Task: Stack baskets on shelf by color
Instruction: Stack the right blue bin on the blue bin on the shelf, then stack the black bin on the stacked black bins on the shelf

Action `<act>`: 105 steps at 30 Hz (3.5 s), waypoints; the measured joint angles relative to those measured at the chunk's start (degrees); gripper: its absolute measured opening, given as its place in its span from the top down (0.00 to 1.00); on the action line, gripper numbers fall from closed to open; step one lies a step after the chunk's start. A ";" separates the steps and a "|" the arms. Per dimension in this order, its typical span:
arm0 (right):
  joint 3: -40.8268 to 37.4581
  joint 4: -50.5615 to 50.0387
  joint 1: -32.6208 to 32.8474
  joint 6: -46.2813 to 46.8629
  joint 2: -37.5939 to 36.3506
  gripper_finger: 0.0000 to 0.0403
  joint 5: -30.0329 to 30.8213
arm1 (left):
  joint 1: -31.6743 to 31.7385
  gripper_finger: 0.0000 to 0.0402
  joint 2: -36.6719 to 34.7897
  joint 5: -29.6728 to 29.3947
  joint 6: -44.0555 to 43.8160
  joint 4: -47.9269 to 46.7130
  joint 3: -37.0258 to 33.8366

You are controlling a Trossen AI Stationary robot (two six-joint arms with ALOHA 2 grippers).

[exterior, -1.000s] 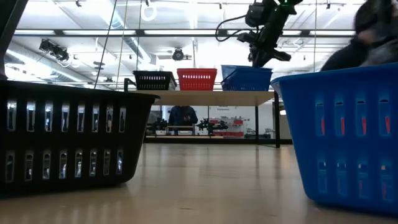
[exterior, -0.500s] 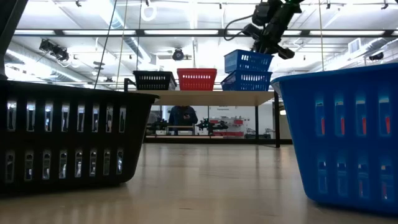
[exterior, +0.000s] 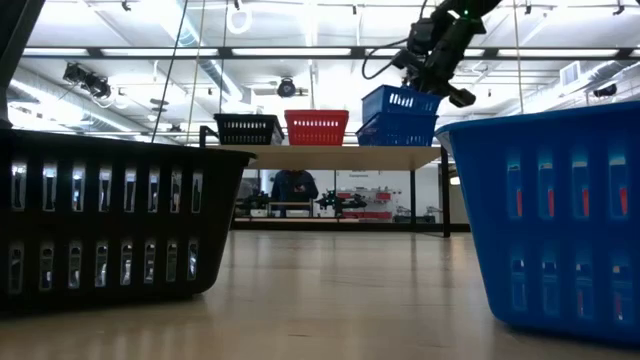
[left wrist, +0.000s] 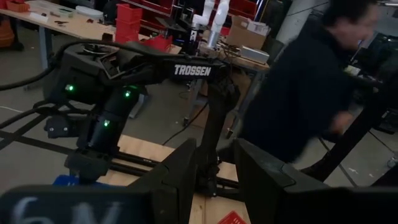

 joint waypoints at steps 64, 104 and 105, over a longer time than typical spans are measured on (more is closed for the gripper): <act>-1.48 -12.54 8.00 0.44 -0.02 0.67 8.28 | -2.92 0.71 0.15 -0.87 2.16 -9.03 -0.02; -1.56 -22.22 29.70 -23.59 -10.23 0.67 0.19 | -13.12 0.71 -0.31 -9.95 3.94 -33.38 0.00; -1.91 -22.01 31.55 -25.72 -10.23 0.67 0.30 | -13.86 0.71 -0.29 -11.30 2.99 -34.60 0.00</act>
